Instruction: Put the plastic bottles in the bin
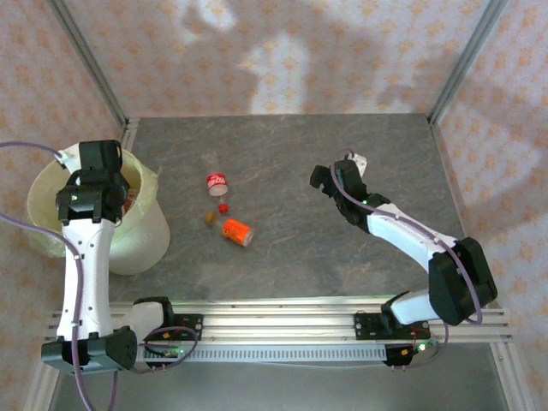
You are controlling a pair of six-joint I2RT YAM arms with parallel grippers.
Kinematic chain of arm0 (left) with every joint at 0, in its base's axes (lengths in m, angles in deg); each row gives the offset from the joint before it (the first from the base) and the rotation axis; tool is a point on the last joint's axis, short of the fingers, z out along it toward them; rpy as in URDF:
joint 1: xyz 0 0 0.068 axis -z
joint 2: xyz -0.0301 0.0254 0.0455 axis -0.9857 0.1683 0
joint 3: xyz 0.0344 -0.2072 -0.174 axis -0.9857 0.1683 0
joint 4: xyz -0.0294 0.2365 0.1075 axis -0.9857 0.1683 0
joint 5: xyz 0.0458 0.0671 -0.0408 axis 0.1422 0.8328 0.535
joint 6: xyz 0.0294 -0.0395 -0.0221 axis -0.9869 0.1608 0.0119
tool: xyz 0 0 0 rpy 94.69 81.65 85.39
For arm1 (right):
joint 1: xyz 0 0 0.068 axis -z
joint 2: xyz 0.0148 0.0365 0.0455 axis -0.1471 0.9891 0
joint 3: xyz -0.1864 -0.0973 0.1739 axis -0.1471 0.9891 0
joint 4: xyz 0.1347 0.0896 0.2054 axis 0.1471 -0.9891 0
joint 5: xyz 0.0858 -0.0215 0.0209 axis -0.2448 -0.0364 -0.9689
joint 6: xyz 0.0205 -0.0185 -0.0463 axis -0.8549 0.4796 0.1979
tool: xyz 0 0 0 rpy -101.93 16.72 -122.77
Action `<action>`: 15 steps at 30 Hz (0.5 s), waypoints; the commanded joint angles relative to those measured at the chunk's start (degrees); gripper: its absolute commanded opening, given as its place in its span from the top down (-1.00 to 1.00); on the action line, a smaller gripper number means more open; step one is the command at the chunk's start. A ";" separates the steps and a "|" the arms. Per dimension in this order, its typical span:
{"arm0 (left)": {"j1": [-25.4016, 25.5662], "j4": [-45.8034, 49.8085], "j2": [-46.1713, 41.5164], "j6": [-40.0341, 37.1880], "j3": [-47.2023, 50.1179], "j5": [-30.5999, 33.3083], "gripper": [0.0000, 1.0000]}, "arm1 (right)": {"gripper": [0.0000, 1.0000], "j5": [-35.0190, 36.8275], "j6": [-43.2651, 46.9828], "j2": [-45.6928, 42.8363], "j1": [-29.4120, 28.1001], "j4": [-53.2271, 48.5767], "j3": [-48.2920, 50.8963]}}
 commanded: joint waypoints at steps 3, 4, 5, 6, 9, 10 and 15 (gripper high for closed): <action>-0.25 0.37 -0.69 -0.26 -4.21 -7.25 -0.78 | -1.00 0.40 0.76 0.09 0.47 0.52 -1.31; -0.27 0.41 -0.48 -0.26 -4.91 -8.59 -0.80 | -1.00 0.44 0.71 0.00 0.41 0.65 -1.10; -0.24 0.34 -0.37 -0.16 -5.49 -10.00 -0.83 | -1.00 0.57 0.71 -0.17 0.46 0.64 -0.93; -0.28 0.45 -0.19 0.16 -5.93 -11.85 -0.87 | -1.00 0.64 0.69 -0.26 0.43 0.70 -0.70; -0.29 0.01 -0.33 1.39 -6.71 -17.90 -0.95 | -1.00 1.01 0.78 -0.65 0.46 0.78 -0.32; -0.31 -0.57 -0.68 1.88 -6.60 -20.22 -0.97 | -1.00 1.10 0.83 -0.64 0.48 0.87 -0.22; -0.22 -3.44 -1.41 3.62 -6.49 -27.26 -0.99 | -1.00 0.80 1.68 -0.89 0.54 1.56 -0.04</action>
